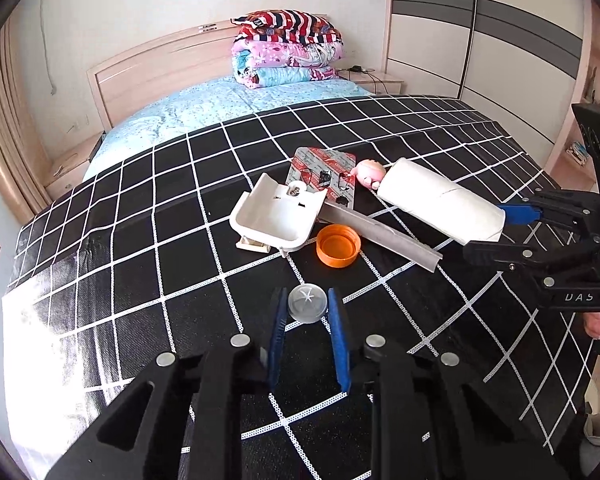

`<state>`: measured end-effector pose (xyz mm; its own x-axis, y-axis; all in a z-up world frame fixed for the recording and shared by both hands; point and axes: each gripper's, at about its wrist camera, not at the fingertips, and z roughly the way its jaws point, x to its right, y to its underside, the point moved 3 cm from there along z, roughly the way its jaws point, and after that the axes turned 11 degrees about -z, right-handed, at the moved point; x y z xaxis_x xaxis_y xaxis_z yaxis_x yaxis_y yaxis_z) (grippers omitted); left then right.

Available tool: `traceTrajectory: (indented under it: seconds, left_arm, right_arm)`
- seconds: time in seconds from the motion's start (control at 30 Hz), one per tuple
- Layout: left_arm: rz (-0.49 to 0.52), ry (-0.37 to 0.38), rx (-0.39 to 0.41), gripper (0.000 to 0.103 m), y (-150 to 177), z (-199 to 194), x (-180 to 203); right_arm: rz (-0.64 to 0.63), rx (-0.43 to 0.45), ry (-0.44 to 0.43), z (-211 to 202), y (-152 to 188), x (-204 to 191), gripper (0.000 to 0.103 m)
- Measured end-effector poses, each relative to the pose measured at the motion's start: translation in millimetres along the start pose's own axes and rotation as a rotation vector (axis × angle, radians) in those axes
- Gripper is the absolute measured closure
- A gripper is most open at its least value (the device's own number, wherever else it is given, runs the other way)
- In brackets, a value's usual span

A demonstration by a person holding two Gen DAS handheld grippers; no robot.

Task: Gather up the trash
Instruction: 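Grasp the white cardboard tube with the right tool while the left tool grasps the clear cap, then carry the cardboard tube and clear cap over the black trash bin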

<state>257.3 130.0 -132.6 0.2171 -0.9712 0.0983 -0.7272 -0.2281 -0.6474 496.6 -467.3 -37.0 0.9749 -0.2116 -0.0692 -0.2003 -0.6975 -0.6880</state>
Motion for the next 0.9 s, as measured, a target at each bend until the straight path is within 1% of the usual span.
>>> traceTrajectory:
  seconds: [0.23, 0.47, 0.77, 0.9]
  left_arm:
    - [0.010, 0.020, 0.044, 0.083, 5.2, -30.7, 9.4]
    - [0.032, 0.033, 0.091, 0.082, 14.7, -66.6, 26.9]
    - [0.094, 0.056, 0.146, 0.083, 38.0, -121.3, 53.5]
    - [0.111, 0.083, 0.163, 0.083, 52.1, -141.1, 66.5]
  right_arm:
    - [-0.016, 0.041, 0.024, -29.9, 6.8, -10.0, 0.049]
    - [-0.029, 0.079, 0.036, -64.8, 18.4, -20.2, 0.049]
    - [-0.069, 0.135, 0.039, -117.2, 40.1, -43.0, 0.049]
    - [-0.086, 0.159, 0.036, -138.3, 51.9, -51.5, 0.049]
